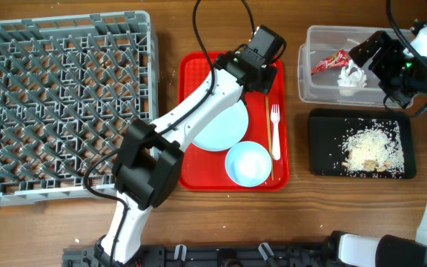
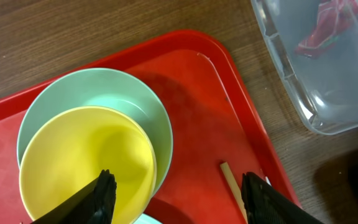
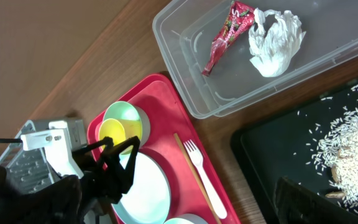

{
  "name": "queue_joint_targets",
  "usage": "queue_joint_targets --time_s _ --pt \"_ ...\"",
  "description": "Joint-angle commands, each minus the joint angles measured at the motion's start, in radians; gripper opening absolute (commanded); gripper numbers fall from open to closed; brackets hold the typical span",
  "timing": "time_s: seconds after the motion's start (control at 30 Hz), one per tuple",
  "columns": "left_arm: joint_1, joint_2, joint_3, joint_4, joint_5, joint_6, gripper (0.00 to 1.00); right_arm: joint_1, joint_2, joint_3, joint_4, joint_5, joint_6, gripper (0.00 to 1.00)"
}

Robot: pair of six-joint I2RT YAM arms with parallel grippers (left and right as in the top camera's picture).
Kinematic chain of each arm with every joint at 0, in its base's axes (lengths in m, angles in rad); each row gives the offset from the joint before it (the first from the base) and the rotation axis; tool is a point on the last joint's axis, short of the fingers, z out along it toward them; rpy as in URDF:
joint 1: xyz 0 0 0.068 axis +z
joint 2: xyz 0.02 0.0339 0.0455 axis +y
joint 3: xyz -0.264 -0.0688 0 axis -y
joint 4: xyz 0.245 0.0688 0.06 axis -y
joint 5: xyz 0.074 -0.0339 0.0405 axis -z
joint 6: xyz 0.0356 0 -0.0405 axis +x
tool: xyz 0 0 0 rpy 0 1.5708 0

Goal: Sort waste into correct bins and load items into the dishwasher rack
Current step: 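Lower the left gripper onto the yellow cup rim to grasp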

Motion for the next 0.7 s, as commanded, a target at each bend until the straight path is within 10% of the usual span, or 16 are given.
queue_joint_targets --time_s 0.0,0.2,0.43,0.67 --pt "0.003 0.061 0.014 0.007 -0.034 0.002 0.62 0.002 0.004 -0.001 0.000 0.013 -0.013 1.00" --pt "0.013 0.075 0.014 0.011 -0.039 0.002 0.53 0.002 0.004 -0.001 0.000 0.013 -0.013 0.99" --pt "0.019 0.075 0.014 0.008 -0.044 0.002 0.18 0.002 0.004 -0.001 0.001 0.013 -0.013 1.00" --pt "0.022 0.075 0.014 0.000 -0.148 0.003 0.11 0.002 0.004 -0.001 0.000 0.013 -0.013 1.00"
